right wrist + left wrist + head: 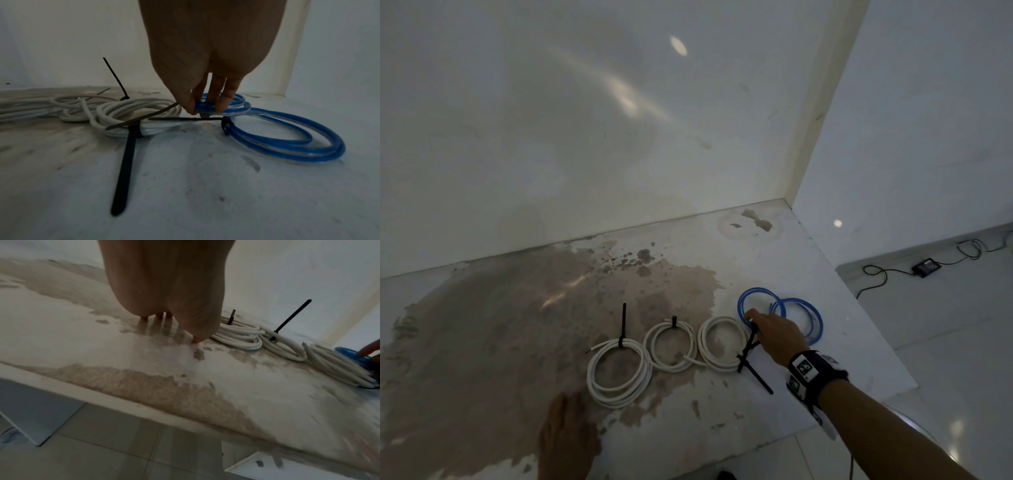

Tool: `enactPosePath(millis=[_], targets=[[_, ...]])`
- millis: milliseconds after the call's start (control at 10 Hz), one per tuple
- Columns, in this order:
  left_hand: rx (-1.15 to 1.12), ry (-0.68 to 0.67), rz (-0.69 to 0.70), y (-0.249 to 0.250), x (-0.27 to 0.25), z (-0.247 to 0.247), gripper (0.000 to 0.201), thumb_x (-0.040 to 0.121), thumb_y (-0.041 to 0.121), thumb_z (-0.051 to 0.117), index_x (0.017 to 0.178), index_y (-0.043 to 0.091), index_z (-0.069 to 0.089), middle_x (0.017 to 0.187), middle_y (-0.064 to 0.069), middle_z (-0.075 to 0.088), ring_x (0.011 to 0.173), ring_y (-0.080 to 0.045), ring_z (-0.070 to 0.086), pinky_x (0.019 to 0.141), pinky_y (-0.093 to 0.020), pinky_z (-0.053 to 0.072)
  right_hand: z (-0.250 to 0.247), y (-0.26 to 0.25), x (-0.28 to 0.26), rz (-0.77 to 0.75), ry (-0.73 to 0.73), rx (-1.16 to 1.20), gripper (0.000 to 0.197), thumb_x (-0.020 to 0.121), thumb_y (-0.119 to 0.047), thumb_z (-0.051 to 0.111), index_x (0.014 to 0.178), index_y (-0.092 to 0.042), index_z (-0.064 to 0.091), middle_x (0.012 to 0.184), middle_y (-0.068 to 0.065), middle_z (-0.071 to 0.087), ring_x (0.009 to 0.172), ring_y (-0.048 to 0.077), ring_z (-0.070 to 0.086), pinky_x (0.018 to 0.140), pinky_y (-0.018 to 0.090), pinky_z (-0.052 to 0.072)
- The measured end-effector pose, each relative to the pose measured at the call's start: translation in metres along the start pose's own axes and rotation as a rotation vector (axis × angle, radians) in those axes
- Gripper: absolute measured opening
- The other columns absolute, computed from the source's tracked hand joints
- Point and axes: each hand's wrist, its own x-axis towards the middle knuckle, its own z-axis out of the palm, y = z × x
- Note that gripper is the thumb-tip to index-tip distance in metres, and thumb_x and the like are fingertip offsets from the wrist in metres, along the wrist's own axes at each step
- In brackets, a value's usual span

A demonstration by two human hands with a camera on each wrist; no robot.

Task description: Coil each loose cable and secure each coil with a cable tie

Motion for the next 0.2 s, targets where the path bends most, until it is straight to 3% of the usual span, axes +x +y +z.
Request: enactPosePath(millis=[200], targets=[[-0.083,0.027,-0.066,0.0075,0.003,-0.0023,0.072,0.062,0.041,0.038,0.111,0.002,0.072,0.118,-0.03,0.064,0.095,-0.045,0.068,0.071,-0.058,0.054,0.0054,0.0079,0.0018,-0.032,0.007,0.193,0.036,0.097,-0.013,0.045,0.132,-0.022,0.049,0.115,0.005,0.066,0.097,0.026,0.06,0.079,0.038,0.051]])
